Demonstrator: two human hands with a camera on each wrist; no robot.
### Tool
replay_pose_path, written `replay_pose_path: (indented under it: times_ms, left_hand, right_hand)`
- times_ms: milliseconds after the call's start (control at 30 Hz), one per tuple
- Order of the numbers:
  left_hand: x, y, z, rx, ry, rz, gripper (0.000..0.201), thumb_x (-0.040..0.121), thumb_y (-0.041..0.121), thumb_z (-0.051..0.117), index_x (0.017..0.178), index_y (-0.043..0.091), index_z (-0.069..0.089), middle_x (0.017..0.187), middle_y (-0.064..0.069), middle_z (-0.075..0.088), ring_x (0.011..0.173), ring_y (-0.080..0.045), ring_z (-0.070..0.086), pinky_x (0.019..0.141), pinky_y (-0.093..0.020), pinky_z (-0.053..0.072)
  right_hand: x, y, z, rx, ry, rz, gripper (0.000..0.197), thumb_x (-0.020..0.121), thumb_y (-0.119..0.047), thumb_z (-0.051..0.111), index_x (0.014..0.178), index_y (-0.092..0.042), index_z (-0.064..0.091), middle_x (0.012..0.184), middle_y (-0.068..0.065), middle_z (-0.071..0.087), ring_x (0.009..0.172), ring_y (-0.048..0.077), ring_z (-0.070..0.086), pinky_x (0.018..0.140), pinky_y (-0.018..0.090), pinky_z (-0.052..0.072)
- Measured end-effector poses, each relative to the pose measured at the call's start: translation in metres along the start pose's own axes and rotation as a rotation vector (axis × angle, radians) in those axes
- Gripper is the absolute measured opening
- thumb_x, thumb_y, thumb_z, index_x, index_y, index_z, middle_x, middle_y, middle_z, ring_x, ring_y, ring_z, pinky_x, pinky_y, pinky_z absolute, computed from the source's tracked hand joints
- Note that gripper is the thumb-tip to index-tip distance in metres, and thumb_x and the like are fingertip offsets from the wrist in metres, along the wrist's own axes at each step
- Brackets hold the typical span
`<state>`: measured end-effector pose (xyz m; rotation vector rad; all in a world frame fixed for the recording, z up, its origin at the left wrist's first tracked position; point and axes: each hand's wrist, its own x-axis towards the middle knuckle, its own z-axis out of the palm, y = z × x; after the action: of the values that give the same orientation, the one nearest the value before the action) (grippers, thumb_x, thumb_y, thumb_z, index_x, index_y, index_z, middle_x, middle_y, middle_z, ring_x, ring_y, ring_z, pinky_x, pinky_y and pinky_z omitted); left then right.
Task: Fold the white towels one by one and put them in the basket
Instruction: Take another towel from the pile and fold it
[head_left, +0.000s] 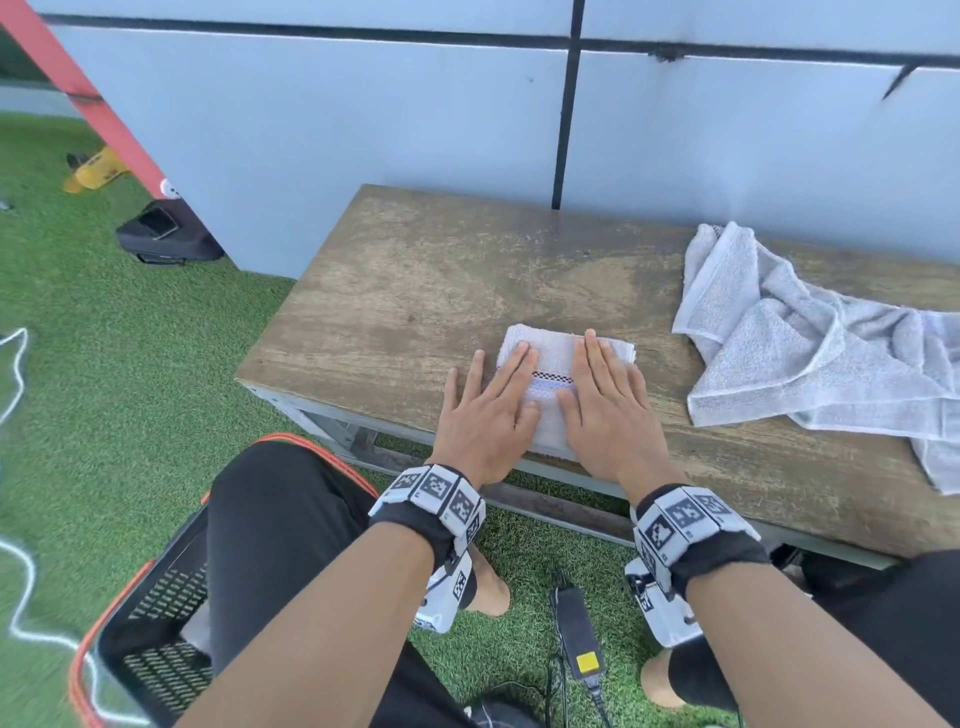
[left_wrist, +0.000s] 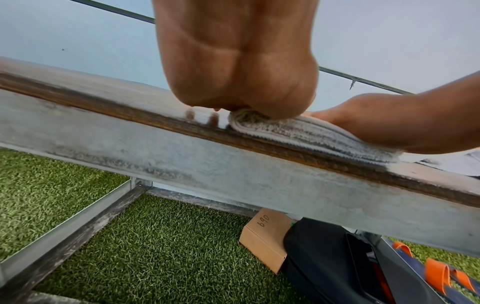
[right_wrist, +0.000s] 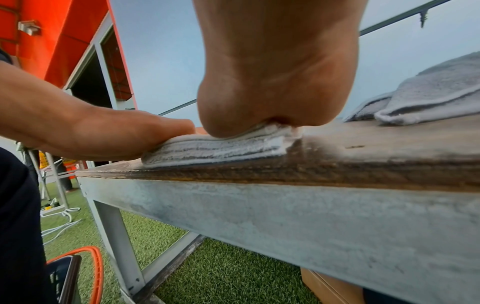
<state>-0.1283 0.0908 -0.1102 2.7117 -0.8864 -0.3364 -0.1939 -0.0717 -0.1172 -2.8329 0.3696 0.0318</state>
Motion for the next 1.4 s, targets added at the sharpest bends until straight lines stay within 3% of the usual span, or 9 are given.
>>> replay_pose_path:
  times_ms: [267, 533, 667, 800, 867, 933, 1133, 1267, 1400]
  left_hand:
    - [-0.003, -0.001, -0.002, 0.018, -0.031, 0.000, 0.059, 0.102, 0.050, 0.014, 0.156, 0.044, -0.011, 0.163, 0.027, -0.013, 0.154, -0.023, -0.012, 0.123, -0.054, -0.008]
    - [-0.007, 0.005, -0.006, 0.031, -0.060, -0.030, 0.062, 0.102, 0.048, 0.013, 0.156, 0.037, -0.015, 0.163, 0.020, -0.021, 0.154, -0.029, -0.012, 0.122, -0.057, -0.007]
    - [-0.007, 0.016, -0.017, -0.041, -0.141, -0.094, 0.065, 0.102, 0.044, 0.021, 0.156, 0.037, -0.014, 0.164, -0.001, -0.027, 0.153, -0.033, -0.013, 0.122, -0.057, -0.005]
    - [-0.001, 0.028, -0.027, -0.261, -0.038, -0.169, 0.069, 0.095, 0.033, 0.048, 0.157, 0.025, 0.018, 0.156, -0.022, 0.031, 0.138, -0.037, 0.038, 0.113, -0.053, 0.034]
    - [-0.003, 0.034, -0.033, -0.512, 0.111, -0.164, 0.055, 0.094, 0.020, 0.052, 0.147, 0.015, 0.036, 0.112, -0.013, 0.064, 0.084, -0.024, 0.062, 0.073, -0.035, 0.054]
    - [-0.003, 0.039, -0.040, -0.698, 0.219, -0.232, 0.042, 0.096, 0.014, 0.053, 0.137, 0.014, 0.042, 0.096, -0.002, 0.061, 0.066, -0.014, 0.056, 0.058, -0.029, 0.048]
    - [-0.006, 0.044, -0.052, -0.919, 0.174, -0.344, 0.076, 0.087, 0.015, 0.070, 0.151, 0.017, 0.029, 0.116, -0.006, 0.060, 0.100, -0.018, 0.062, 0.082, -0.031, 0.050]
    - [-0.015, 0.050, -0.070, -1.009, 0.181, -0.264, 0.065, 0.081, 0.010, 0.074, 0.141, 0.019, 0.049, 0.111, -0.001, 0.067, 0.094, -0.013, 0.066, 0.068, -0.024, 0.050]
    - [-0.036, 0.053, -0.116, -1.061, 0.197, -0.085, 0.054, 0.081, 0.005, 0.076, 0.129, 0.021, 0.060, 0.112, 0.001, 0.072, 0.104, -0.013, 0.068, 0.084, -0.024, 0.056]
  right_hand:
    - [-0.006, 0.011, -0.006, 0.080, -0.056, 0.084, 0.063, 0.105, -0.047, 0.011, 0.158, -0.023, -0.013, 0.164, -0.010, -0.022, 0.150, 0.006, -0.020, 0.125, 0.044, -0.002]
    - [-0.019, -0.003, -0.008, 0.173, -0.056, 0.300, 0.079, 0.103, -0.053, 0.018, 0.156, -0.004, -0.014, 0.165, 0.013, -0.015, 0.154, 0.023, -0.009, 0.125, 0.041, 0.000]
    - [-0.013, -0.003, -0.021, 0.232, -0.115, 0.347, 0.072, 0.105, -0.041, 0.034, 0.158, -0.005, 0.001, 0.167, 0.011, -0.007, 0.154, 0.024, -0.004, 0.125, 0.044, 0.005]
    - [-0.011, 0.003, -0.027, 0.255, -0.114, 0.339, 0.071, 0.101, -0.034, 0.049, 0.156, -0.004, 0.016, 0.166, 0.013, 0.006, 0.154, 0.029, 0.006, 0.124, 0.047, 0.013]
    - [-0.014, 0.004, -0.027, 0.256, -0.111, 0.330, 0.071, 0.100, -0.032, 0.051, 0.155, -0.003, 0.017, 0.166, 0.013, 0.009, 0.153, 0.029, 0.008, 0.124, 0.047, 0.014]
    - [-0.018, 0.005, -0.027, 0.256, -0.107, 0.319, 0.070, 0.100, -0.030, 0.052, 0.155, -0.003, 0.018, 0.166, 0.013, 0.011, 0.153, 0.029, 0.009, 0.124, 0.046, 0.015]
    - [-0.024, 0.003, -0.042, 0.340, -0.201, 0.367, 0.064, 0.097, -0.019, 0.050, 0.153, -0.004, 0.023, 0.163, 0.010, 0.019, 0.148, 0.031, 0.023, 0.120, 0.048, 0.025]
    - [-0.035, -0.006, -0.056, 0.515, -0.206, 0.435, 0.050, 0.089, -0.016, 0.046, 0.138, -0.007, 0.042, 0.141, 0.013, 0.045, 0.126, 0.033, 0.047, 0.106, 0.050, 0.041]
    - [-0.037, -0.025, -0.076, 0.723, -0.148, 0.430, 0.043, 0.090, -0.010, 0.040, 0.132, -0.004, 0.045, 0.125, 0.007, 0.052, 0.107, 0.025, 0.054, 0.093, 0.038, 0.047]
